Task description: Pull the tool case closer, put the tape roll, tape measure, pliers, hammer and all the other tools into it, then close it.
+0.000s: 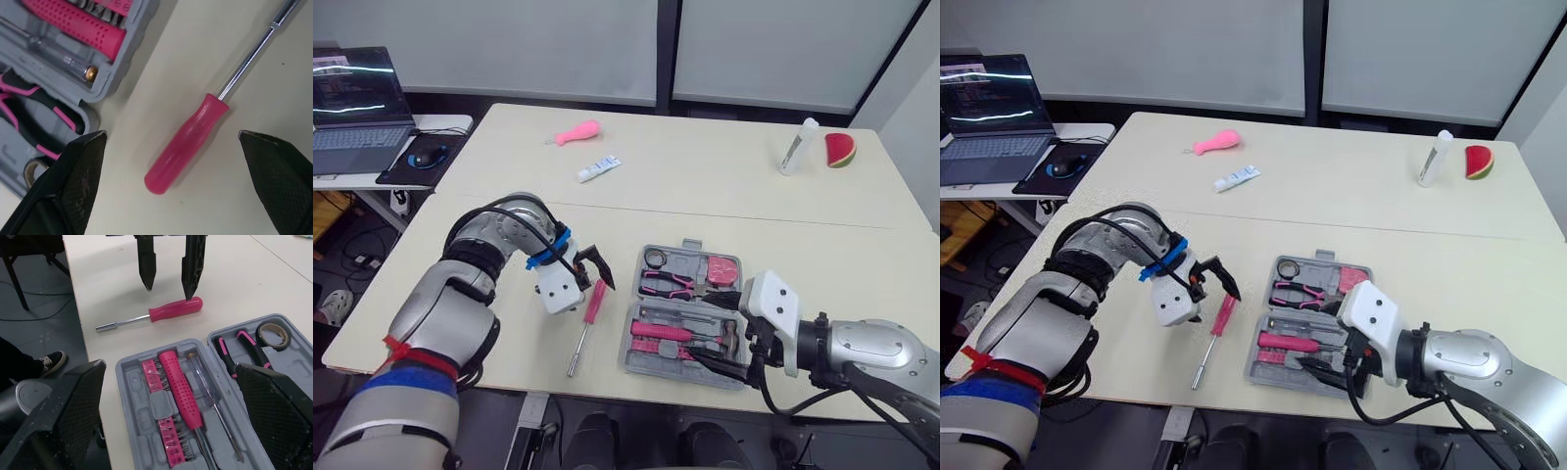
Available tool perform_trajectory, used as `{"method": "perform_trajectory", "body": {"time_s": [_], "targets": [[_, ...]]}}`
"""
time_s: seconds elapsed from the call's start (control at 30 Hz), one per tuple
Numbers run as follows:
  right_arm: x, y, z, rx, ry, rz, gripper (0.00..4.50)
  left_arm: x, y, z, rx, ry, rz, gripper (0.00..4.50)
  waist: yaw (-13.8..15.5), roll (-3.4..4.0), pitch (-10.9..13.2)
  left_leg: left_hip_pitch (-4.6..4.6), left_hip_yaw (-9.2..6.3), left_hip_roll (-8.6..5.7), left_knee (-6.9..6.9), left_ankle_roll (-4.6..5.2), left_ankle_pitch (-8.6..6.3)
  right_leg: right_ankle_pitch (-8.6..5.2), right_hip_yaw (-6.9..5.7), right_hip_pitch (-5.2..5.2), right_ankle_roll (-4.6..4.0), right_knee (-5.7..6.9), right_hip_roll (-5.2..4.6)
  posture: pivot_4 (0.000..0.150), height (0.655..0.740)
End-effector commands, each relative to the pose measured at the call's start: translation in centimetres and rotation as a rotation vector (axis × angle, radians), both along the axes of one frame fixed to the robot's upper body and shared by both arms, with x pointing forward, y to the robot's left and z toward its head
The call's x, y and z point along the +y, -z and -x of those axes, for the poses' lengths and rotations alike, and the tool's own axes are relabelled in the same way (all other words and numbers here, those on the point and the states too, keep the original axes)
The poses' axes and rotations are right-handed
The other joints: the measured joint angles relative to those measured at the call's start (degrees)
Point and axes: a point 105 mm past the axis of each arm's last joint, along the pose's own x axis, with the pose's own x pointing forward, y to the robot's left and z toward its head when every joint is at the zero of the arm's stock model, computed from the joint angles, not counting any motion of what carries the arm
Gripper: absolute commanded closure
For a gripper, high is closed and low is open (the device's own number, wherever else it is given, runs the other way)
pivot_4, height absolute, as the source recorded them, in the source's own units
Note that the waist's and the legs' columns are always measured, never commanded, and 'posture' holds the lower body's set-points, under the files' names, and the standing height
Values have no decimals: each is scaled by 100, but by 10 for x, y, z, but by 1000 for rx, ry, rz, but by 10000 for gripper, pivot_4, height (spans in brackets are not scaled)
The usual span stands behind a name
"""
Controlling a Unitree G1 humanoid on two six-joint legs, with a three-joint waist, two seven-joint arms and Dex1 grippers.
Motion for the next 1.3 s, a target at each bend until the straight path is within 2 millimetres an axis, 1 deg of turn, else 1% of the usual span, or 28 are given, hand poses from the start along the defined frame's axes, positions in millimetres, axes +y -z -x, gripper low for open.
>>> {"method": "perform_trajectory", "body": {"time_s": [0.03, 0.1, 0.2, 0.37, 0.4, 0.43, 0.53, 0.57, 0.67, 0.77, 0.8, 0.9, 0.97, 1.07, 1.2, 1.3], "targets": [[5, -7, 4, -28, -26, -7, 0, -1, 7, 3, -15, 77, -55, 190, -9, -5, 3, -2, 2, 0, 1, 0, 0, 0, 0, -5, 0, 3, 0, 1500, 7400], [5, -8, 4, -27, -27, -7, 0, -4, 12, 4, -14, 104, -77, 190, -15, -13, 7, -8, 3, 1, 2, 0, 1, 0, 0, -15, 0, 6, 0, 1500, 7400], [4, -8, 4, -24, -27, -4, 0, -14, 22, 5, -16, 138, -89, 190, -20, -15, 9, -13, 1, 0, 2, 0, 1, 0, -3, -19, 0, 9, 2, 1500, 7400], [4, -8, 4, -19, -28, 0, 0, -17, 38, 7, -22, 174, -118, 190, -19, -18, 10, -20, 2, -1, 5, 0, 1, 0, -4, -25, 0, 11, 1, 1500, 7400], [4, -9, 4, -19, -27, 0, 0, -16, 40, 8, -23, 181, -124, 4044, -14, -18, 9, -19, 2, -1, 5, 0, 2, 0, -4, -25, 0, 11, 1, 1500, 7400], [4, -9, 4, -18, -27, 1, 0, -16, 41, 8, -25, 186, -128, 6013, -8, -18, 9, -19, 2, -2, 5, 0, 2, 0, -3, -25, 0, 13, 1, 1500, 7400], [2, -9, 4, -17, -21, 6, 0, -15, 44, 7, -37, 201, -132, 15320, 11, -13, 5, -15, 3, -5, 5, 7, 7, 0, -3, -24, 0, 18, -1, 1500, 7400], [2, -9, 3, -17, -20, 8, 0, -14, 45, 6, -40, 205, -135, 17774, 26, -13, 5, -14, 3, -6, 5, 9, 9, 0, -2, -24, 0, 20, -3, 1500, 7400], [1, -9, 3, -16, -18, 11, 0, -15, 46, 7, -45, 224, -125, 27580, 57, -12, 3, -13, -3, -14, 5, 14, 16, 1, -2, -21, 1, 24, -8, 1500, 7400], [0, -10, 1, -21, -17, 13, 0, -15, 39, 5, -58, 235, -98, 37030, 66, -12, 3, -13, -2, -27, 5, 17, 18, 2, -2, -20, 5, 25, -14, 1500, 7400], [-1, -11, 1, -22, -18, 14, 0, -14, 35, 4, -65, 236, -91, 39317, 66, -13, 4, -14, -3, -31, 5, 17, 18, 3, -2, -20, 6, 24, -16, 1500, 7400], [-1, -11, 1, -22, -21, 14, 0, -9, 22, 1, -82, 237, -77, 39381, 59, -21, 8, -23, -3, -35, 6, 17, 19, 4, -7, -25, 10, 22, -19, 1500, 7400], [-1, -11, 1, -21, -23, 12, 0, -4, 13, -1, -91, 231, -76, 39381, 41, -28, 11, -47, -6, -33, 10, 14, 21, 4, -10, -49, 10, 27, -18, 1500, 7400], [1, -11, 1, -19, -29, 6, 0, 6, 2, -3, -102, 225, -96, 39381, 24, -28, 11, -52, -2, -35, 8, 13, 22, 4, -20, -56, 10, 33, -17, 1500, 7400], [3, -11, 0, -16, -37, 0, 0, 16, -5, -4, -111, 212, -124, 39381, -1, -27, 11, -49, 0, -35, 6, 13, 22, 4, -20, -57, 10, 32, -18, 1500, 7400], [4, -11, -1, -19, -40, -3, 0, 20, -10, -7, -126, 181, -124, 39381, -1, -28, 11, -50, -5, -35, 7, 12, 23, 4, -27, -58, 10, 34, -18, 1500, 7400]]}}
